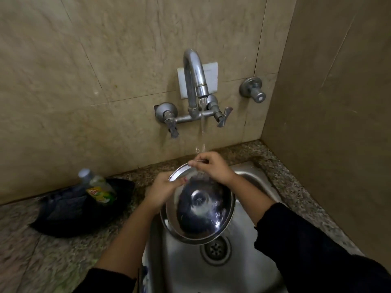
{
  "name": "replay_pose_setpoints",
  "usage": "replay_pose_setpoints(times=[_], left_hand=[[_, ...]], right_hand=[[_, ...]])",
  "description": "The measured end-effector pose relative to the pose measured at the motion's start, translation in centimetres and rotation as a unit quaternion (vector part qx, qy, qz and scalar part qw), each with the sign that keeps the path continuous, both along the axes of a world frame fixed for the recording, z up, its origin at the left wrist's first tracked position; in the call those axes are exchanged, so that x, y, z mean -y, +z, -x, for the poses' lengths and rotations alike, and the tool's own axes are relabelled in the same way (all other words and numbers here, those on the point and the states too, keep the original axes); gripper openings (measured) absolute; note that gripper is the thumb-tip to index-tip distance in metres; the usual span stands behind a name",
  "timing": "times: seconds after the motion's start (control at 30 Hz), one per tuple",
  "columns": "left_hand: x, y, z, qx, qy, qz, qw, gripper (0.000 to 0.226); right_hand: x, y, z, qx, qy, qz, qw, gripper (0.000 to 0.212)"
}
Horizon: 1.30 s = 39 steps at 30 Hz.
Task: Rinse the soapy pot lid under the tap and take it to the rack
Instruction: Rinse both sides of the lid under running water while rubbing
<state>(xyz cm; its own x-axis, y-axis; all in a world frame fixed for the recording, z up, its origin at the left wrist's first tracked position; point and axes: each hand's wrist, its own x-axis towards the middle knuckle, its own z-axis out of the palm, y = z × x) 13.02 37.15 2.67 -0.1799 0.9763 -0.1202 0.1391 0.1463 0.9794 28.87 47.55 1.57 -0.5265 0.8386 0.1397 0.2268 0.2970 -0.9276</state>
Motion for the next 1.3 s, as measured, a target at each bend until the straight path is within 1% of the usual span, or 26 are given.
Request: replay_pose_setpoints(times=[0.03, 0.07, 0.1, 0.17, 0.23, 0.27, 0.3, 0.33, 0.4, 0.47, 0.53, 0.6, 0.63, 0.7, 0.73, 0.8, 0.87, 0.93, 1.03, 1.07, 1.1, 1.13, 1.17, 1.2, 1.23, 1.3], left_hand=[[-0.1, 0.2, -0.1, -0.010, -0.006, -0.006, 1.000, 0.016], [-0.1, 0.1, -0.1, -0.013, -0.003, -0.015, 1.000, 0.017], [0.2, -0.1, -0.2, -0.017, 0.012, -0.021, 1.000, 0.016], [1.2, -1.2, -0.5, -0.002, 0.071, -0.030, 0.997, 0.008], [2.1, -2.2, -0.5, 0.067, 0.134, -0.027, 0.988, 0.009], [2.4, -2.4, -0.4, 0.104, 0.141, -0.017, 0.984, 0.010], [2.4, -2.5, -0.2, 0.124, 0.128, -0.001, 0.984, 0.012], [2.1, -2.4, 0.0, 0.116, 0.102, 0.016, 0.988, 0.012], [1.5, -1.8, 0.1, 0.059, 0.042, 0.030, 0.997, 0.014], [1.1, -1.2, -0.3, 0.037, 0.022, 0.012, 0.999, 0.018], [1.2, -1.1, -0.4, 0.038, 0.050, -0.003, 0.998, 0.017], [1.9, -1.2, -0.4, 0.055, 0.103, -0.003, 0.993, 0.014], [2.3, -1.3, -0.4, 0.081, 0.136, -0.005, 0.987, 0.013], [3.1, -2.1, -0.1, 0.136, 0.202, -0.002, 0.970, 0.013], [3.2, -2.9, 0.3, 0.139, 0.229, 0.006, 0.963, 0.017], [3.4, -4.2, 0.4, 0.104, 0.258, 0.026, 0.960, 0.031], [3.4, -4.8, -1.0, 0.089, 0.271, 0.047, 0.957, 0.037], [3.3, -4.7, -3.1, 0.109, 0.259, 0.057, 0.958, 0.043], [2.5, -4.3, -4.8, 0.171, 0.246, 0.046, 0.953, 0.041], [2.3, -4.2, -4.5, 0.190, 0.248, 0.037, 0.949, 0.038], [2.0, -4.3, -3.9, 0.187, 0.250, 0.032, 0.949, 0.037], [2.0, -4.4, -3.2, 0.170, 0.254, 0.026, 0.952, 0.035], [2.1, -4.4, -2.5, 0.148, 0.262, 0.017, 0.954, 0.034], [2.3, -4.5, -1.9, 0.138, 0.275, 0.012, 0.951, 0.034], [2.5, -4.7, -1.4, 0.135, 0.288, 0.013, 0.948, 0.034], [3.0, -5.1, -1.2, 0.133, 0.290, 0.018, 0.948, 0.035]], right_hand=[[0.3, -0.1, 0.5, 0.032, 0.009, -0.019, 0.999, 0.028], [0.2, -0.5, 0.7, 0.044, 0.006, -0.031, 0.999, 0.035], [0.0, -1.0, 0.4, 0.035, -0.004, -0.032, 0.999, 0.039], [-0.4, -2.0, -0.9, -0.012, -0.036, 0.003, 0.999, 0.034], [-0.7, -3.1, -2.2, -0.062, -0.067, 0.061, 0.994, 0.028], [-0.8, -3.5, -2.4, -0.077, -0.077, 0.076, 0.991, 0.027], [-0.6, -3.4, -2.3, -0.079, -0.081, 0.079, 0.990, 0.027], [-0.6, -3.3, -1.8, -0.071, -0.076, 0.074, 0.992, 0.026], [-0.1, -2.4, -0.4, -0.009, -0.036, 0.046, 0.998, 0.026], [0.3, -1.5, 0.7, 0.057, -0.004, 0.011, 0.998, 0.033], [0.3, -0.7, 0.6, 0.077, -0.025, 0.001, 0.997, 0.038], [0.5, -0.8, -0.7, 0.125, -0.091, -0.021, 0.988, 0.041], [0.7, -1.4, -1.6, 0.161, -0.134, -0.048, 0.977, 0.040], [1.8, -3.5, -3.2, 0.225, -0.222, -0.111, 0.942, 0.033], [2.5, -4.7, -3.8, 0.251, -0.256, -0.138, 0.923, 0.032], [3.8, -6.2, -3.8, 0.294, -0.286, -0.186, 0.893, 0.041], [4.4, -6.2, -2.6, 0.338, -0.252, -0.224, 0.879, 0.055], [5.2, -5.6, -0.5, 0.352, -0.185, -0.245, 0.884, 0.065], [7.9, -5.4, 1.8, 0.313, -0.045, -0.310, 0.897, 0.063], [9.1, -5.9, 1.5, 0.307, 0.014, -0.334, 0.891, 0.061], [10.0, -6.6, 0.6, 0.311, 0.060, -0.351, 0.881, 0.060], [10.5, -7.5, -0.8, 0.327, 0.079, -0.359, 0.871, 0.060], [10.4, -8.3, -2.4, 0.348, 0.066, -0.366, 0.861, 0.061], [9.8, -9.0, -4.1, 0.373, 0.026, -0.368, 0.851, 0.063], [9.1, -9.3, -5.5, 0.400, -0.024, -0.353, 0.846, 0.067], [7.2, -8.8, -6.7, 0.434, -0.103, -0.289, 0.847, 0.073]])
